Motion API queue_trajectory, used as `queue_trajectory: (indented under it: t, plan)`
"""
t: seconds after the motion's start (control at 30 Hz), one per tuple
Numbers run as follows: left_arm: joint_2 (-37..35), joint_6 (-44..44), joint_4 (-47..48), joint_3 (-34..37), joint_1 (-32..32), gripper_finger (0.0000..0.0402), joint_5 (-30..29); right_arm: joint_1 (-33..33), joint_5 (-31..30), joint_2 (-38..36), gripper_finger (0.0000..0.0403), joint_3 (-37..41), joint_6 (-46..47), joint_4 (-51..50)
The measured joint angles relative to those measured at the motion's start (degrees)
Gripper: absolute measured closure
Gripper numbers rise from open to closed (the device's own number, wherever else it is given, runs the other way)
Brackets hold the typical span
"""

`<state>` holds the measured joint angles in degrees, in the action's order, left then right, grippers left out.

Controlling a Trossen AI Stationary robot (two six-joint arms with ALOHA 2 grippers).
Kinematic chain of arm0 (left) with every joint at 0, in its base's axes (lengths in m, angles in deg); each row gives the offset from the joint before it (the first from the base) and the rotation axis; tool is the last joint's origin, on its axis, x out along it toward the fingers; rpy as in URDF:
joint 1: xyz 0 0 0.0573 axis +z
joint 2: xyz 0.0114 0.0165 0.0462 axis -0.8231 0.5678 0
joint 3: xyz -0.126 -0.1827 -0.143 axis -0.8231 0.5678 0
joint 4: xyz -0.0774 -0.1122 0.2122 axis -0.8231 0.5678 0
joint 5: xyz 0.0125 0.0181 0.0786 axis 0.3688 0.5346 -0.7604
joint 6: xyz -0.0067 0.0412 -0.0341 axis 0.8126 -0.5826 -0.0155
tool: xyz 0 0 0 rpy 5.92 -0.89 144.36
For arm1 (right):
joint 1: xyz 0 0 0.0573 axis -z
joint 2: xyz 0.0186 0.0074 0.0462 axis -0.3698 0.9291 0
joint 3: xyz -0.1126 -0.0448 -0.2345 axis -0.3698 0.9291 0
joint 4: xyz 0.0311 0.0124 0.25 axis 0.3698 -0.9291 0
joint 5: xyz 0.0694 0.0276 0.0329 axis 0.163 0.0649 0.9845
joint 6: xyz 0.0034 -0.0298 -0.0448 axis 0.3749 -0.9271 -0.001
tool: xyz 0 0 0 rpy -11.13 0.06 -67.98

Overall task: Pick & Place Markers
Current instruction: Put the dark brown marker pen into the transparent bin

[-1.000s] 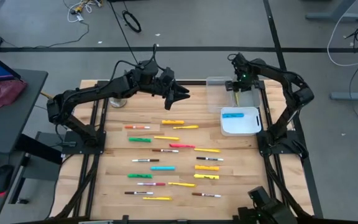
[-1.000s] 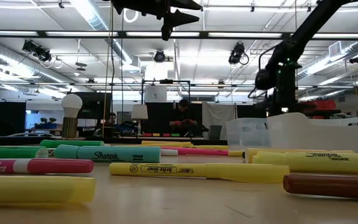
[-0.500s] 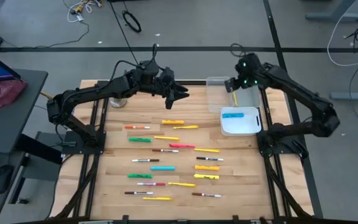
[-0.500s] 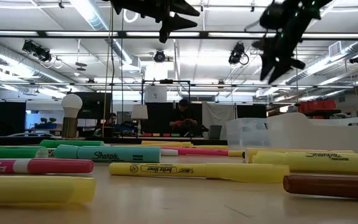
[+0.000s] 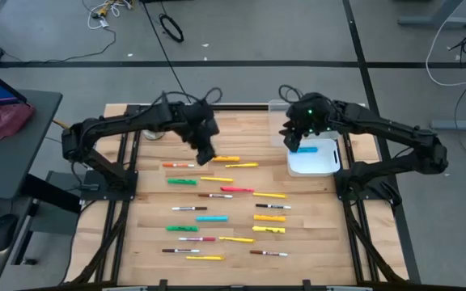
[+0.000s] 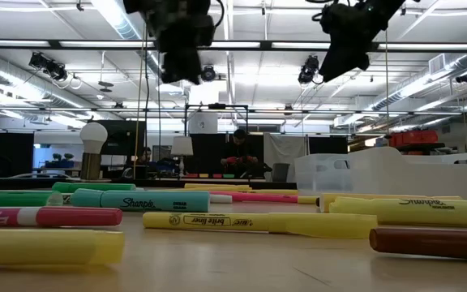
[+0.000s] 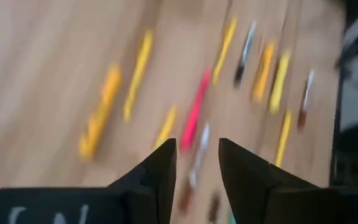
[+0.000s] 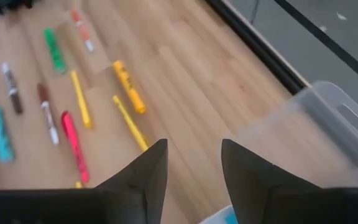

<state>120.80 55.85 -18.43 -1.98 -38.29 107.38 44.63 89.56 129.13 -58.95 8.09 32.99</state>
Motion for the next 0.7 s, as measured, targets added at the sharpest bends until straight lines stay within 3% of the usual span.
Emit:
queue_trajectory:
  t: [0.23,0.47,0.7]
  plan:
    - [0.0,3.9,13.5,0.0,-7.2,0.0289,-4.8,-1.8,-0.1,-0.1,0.0255,2.8,-3.1,0.1]
    - [0.0,8.1,14.0,3.8,-16.8,0.0289,-8.3,-2.7,0.1,-0.1,0.0255,7.5,-0.8,0.0]
    - [-1.4,16.4,9.3,14.8,-25.0,0.0289,-10.5,-7.6,1.4,-1.5,0.0255,7.8,6.6,3.9]
